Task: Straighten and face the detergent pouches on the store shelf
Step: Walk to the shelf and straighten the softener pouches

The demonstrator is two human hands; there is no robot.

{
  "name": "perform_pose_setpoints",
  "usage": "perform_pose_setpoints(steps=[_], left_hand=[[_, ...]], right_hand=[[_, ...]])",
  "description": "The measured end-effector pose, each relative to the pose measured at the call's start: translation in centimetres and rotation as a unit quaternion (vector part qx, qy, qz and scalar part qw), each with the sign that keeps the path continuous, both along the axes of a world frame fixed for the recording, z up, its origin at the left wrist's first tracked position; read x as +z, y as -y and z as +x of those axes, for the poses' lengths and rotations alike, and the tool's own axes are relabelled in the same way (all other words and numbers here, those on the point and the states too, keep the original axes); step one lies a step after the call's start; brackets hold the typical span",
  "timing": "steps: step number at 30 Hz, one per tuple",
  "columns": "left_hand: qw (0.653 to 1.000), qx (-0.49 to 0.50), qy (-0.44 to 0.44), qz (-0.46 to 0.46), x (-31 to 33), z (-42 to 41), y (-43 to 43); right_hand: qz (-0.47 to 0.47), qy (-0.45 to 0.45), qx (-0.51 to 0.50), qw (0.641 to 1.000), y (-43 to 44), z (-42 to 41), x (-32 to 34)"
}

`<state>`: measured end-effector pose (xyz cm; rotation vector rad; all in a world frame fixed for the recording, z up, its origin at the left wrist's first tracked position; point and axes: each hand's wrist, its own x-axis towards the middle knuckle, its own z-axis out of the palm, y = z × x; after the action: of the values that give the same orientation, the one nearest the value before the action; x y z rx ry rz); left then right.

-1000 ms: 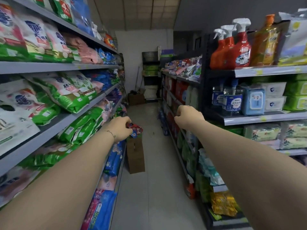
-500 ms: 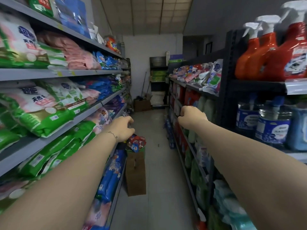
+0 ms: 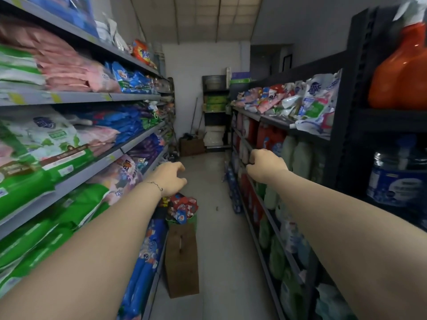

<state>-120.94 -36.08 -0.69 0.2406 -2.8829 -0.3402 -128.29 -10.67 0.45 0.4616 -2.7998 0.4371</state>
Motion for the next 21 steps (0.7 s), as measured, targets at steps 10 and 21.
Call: perform_pose_setpoints(steps=[10,21], left_hand=[[0.999,-0.038,-0.020,0.009,2.1,-17.8,6.2],[0.996,-0.086,-0.007,0.022,-0.6,-34.4,7.4]], right_hand=[[-0.025,-0.018,-0.046,0.998,5.3,-16.0,2.0],[-0.017,0.002,-0.118,0.993,4.2,-29.8,-0.3]])
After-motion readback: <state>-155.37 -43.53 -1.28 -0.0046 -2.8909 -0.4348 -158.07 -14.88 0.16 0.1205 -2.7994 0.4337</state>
